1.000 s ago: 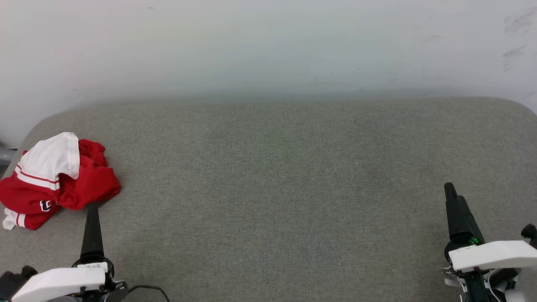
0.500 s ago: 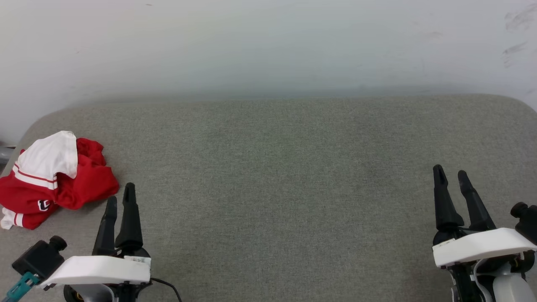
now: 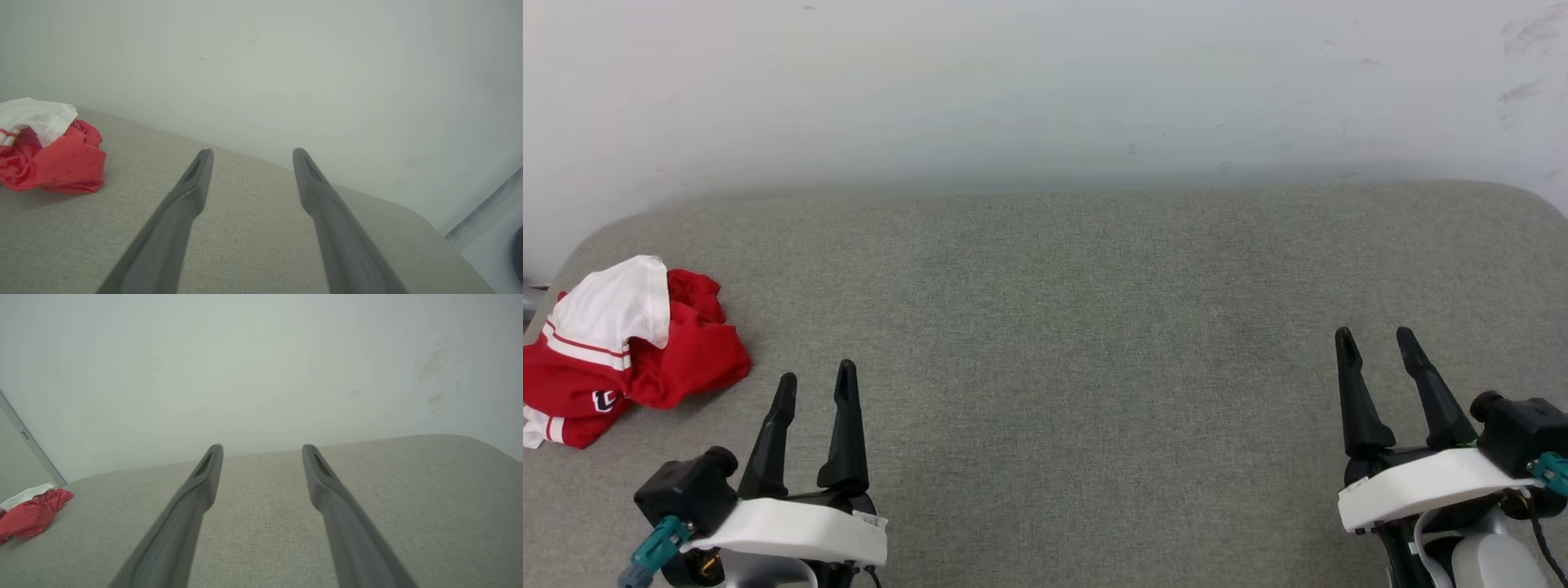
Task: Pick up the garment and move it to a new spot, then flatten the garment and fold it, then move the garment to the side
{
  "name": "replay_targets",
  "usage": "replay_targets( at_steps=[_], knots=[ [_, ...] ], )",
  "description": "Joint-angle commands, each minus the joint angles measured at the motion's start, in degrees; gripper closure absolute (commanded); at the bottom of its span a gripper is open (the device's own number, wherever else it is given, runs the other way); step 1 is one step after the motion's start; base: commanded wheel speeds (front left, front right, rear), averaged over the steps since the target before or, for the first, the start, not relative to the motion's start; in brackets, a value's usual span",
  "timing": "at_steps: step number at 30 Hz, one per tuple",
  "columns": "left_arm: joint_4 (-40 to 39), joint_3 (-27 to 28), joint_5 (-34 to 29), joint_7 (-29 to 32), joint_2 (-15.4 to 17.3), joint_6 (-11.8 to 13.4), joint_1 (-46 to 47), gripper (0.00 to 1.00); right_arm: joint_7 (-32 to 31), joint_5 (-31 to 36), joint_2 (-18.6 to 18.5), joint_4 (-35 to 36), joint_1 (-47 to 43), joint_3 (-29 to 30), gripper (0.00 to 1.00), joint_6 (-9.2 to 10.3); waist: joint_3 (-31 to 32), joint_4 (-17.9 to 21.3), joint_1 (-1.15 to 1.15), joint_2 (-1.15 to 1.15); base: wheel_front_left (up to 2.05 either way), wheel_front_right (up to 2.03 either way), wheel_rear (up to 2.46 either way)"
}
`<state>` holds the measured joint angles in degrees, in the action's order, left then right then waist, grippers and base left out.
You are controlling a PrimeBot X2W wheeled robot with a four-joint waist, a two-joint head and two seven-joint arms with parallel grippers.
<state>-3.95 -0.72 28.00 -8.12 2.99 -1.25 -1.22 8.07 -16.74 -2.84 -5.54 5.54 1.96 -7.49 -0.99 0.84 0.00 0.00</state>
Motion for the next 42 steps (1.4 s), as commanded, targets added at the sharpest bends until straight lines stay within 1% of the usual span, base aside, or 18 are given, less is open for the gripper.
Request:
replay_targets(
  at_steps=[1, 4, 7, 9, 14, 23, 28, 32, 35, 40, 42],
  knots=[
    [-1.12, -1.19, -2.92, -0.69, 0.99, 1.04, -0.08, 0.0, 0.74, 2.75, -0.07, 0.11, 0.55, -0.05, 0.0, 0.0, 0.0, 0.03, 0.0, 0.0, 0.0, 0.0, 0.0],
    [-1.23, -2.78, -5.09, -1.12, 1.77, 2.53, -0.25, 0.0, 1.2, 5.12, -0.07, -0.83, 0.35, -0.13, 0.0, 0.0, 0.01, 0.1, 0.0, 0.0, 0.0, 0.0, 0.0],
    [-0.53, -3.89, -5.95, -1.41, 2.15, 3.04, -0.68, 0.0, 1.46, 6.64, -0.07, -1.56, 0.36, -0.05, 0.0, 0.0, 0.05, 0.16, 0.0, 0.0, 0.0, 0.0, 0.0],
    [-0.53, -4.64, -7.53, -1.71, 3.03, 4.02, -0.45, 0.0, 1.76, 8.3, -0.06, -2.09, 0.59, -0.12, 0.0, 0.0, 0.06, 0.23, 0.0, 0.0, 0.0, 0.0, 0.0],
    [-0.53, -6.54, -10.12, -2.39, 4.02, 6.69, -0.68, 0.0, 2.43, 11.88, -0.06, -2.44, 0.98, -0.28, 0.0, 0.0, 0.05, 0.32, 0.0, 0.0, 0.0, 0.0, 0.0],
    [0.52, -9.99, -14.24, -3.54, 6.05, 8.98, -0.8, 0.0, 3.64, 17.43, -0.06, -2.25, 1.51, -0.65, 0.0, 0.0, -0.08, 0.34, 0.0, 0.0, 0.0, 0.0, 0.0],
    [0.42, -10.51, -15.14, -4.19, 6.01, 9.09, -1.01, 0.0, 4.23, 19.44, -0.06, -1.68, 1.53, -1.79, 0.0, 0.01, -0.08, 0.36, 0.0, 0.0, 0.0, 0.0, 0.0],
    [-0.23, -9.3, -14.59, -4.63, 4.78, 8.13, -1.61, 0.0, 4.73, 19.22, -0.05, -1.3, 1.4, -2.16, 0.0, 0.01, -0.08, 0.33, 0.0, 0.0, 0.0, 0.0, 0.0],
    [-1.13, -6.97, -13.94, -4.97, 3.4, 6.52, -2.03, 0.0, 5.08, 17.19, -0.05, -1.12, 1.28, -1.72, 0.0, 0.01, -0.08, 0.31, 0.0, 0.0, 0.0, 0.0, 0.0],
    [-1.1, -3.41, -14.23, -5.51, 1.44, 2.45, -3.28, 0.0, 5.64, 10.8, -0.06, -2.95, 1.15, -1.13, 0.0, 0.01, 0.08, 0.32, 0.0, 0.0, 0.0, 0.0, 0.0],
    [-0.81, -2.4, -14.79, -5.77, 0.8, 0.71, -3.8, 0.0, 5.8, 9.51, -0.04, -3.7, 1.22, -1.22, 0.0, 0.01, 0.19, 0.35, 0.0, 0.0, 0.0, 0.0, 0.0]
  ],
)
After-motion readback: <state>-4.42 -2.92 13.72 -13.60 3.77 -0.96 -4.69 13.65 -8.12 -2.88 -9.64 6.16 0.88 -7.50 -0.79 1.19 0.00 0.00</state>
